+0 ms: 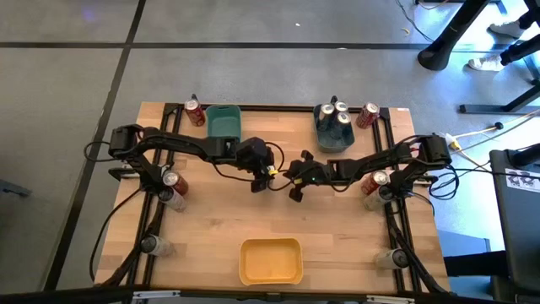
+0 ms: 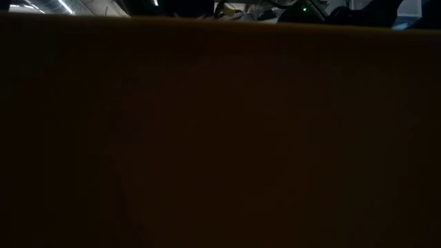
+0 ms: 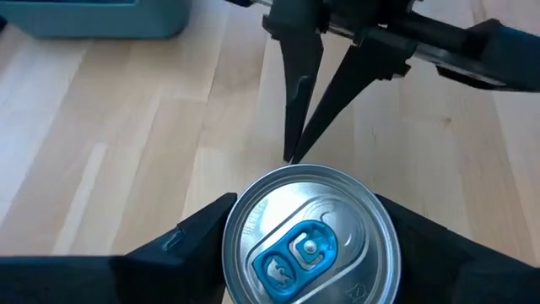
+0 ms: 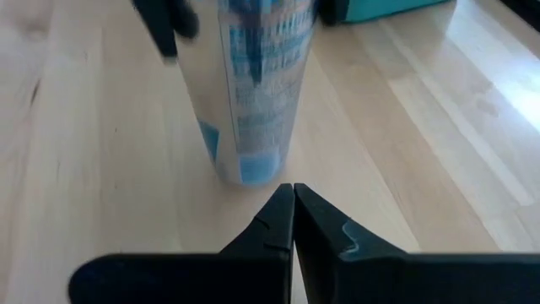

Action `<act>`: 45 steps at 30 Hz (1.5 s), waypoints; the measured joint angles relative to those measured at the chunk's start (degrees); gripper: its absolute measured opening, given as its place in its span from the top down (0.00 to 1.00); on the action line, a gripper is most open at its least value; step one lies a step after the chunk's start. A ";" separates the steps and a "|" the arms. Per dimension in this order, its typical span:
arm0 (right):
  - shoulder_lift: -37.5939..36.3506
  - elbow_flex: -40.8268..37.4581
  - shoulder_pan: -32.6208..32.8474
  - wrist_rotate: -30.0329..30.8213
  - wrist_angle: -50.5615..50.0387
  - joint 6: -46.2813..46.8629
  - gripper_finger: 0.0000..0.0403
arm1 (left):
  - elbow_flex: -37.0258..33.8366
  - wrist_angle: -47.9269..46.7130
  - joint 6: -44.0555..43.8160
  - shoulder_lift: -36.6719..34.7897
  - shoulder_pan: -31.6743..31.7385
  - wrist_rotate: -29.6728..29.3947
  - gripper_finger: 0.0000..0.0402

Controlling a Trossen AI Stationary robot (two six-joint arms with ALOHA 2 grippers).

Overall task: Sort soda cans
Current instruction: Put the blue soda can into the blue bin

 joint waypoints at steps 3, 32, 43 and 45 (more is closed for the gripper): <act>-0.05 0.00 -0.07 0.02 -0.06 0.02 0.97 | -0.51 0.08 -0.51 0.00 -0.16 -0.16 0.43; -2.14 20.46 -0.04 11.43 -28.36 0.71 0.29 | -0.24 -17.34 0.68 -17.12 -0.47 -2.87 0.24; -2.05 10.86 -0.02 -5.50 2.77 -5.93 0.07 | -15.34 -7.59 -3.88 -29.51 -0.46 -3.03 0.24; -2.04 8.43 -0.02 -3.04 6.84 -6.01 0.06 | -16.77 -5.79 -4.23 -30.52 -0.45 -3.05 0.24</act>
